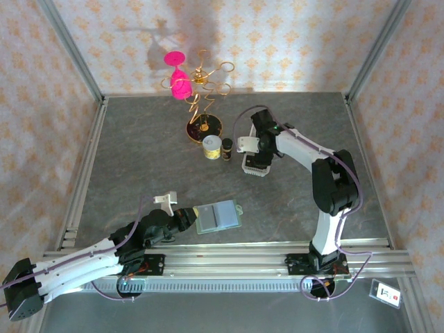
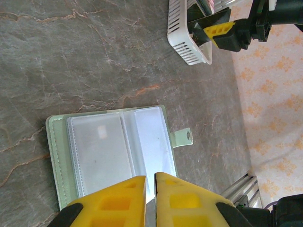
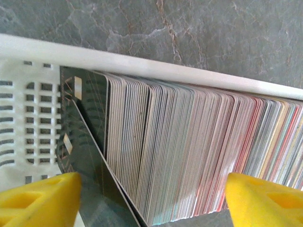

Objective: Put the credit cards into the card holder

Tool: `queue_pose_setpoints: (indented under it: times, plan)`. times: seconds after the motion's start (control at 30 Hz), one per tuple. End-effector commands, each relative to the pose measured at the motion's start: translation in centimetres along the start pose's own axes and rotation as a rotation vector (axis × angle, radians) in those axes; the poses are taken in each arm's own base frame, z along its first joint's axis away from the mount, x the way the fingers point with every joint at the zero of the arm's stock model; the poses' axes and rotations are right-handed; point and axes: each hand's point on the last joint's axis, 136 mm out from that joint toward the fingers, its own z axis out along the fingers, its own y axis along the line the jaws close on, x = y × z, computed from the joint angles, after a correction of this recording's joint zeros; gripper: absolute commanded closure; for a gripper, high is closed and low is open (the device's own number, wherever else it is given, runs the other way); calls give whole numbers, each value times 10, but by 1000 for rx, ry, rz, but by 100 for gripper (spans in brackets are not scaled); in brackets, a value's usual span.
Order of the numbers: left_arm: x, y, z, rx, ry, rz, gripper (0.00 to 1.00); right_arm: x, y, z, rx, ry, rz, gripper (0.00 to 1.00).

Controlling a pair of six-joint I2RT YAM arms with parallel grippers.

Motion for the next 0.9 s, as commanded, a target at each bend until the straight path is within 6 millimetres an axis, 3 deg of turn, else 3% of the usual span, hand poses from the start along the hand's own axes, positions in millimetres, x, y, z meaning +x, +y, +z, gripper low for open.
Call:
queue_pose_setpoints:
  times: [0.0, 0.33, 0.87]
  plan:
    - [-4, -8, -1, 26, -17, -5, 87, 7, -5, -9, 23, 24, -8, 19]
    - [-3, -7, -1, 25, -18, -6, 87, -1, -6, 4, 42, 51, -70, 13]
    - [-3, -7, -1, 26, -18, -7, 88, -20, -24, -9, 111, 1, -67, 33]
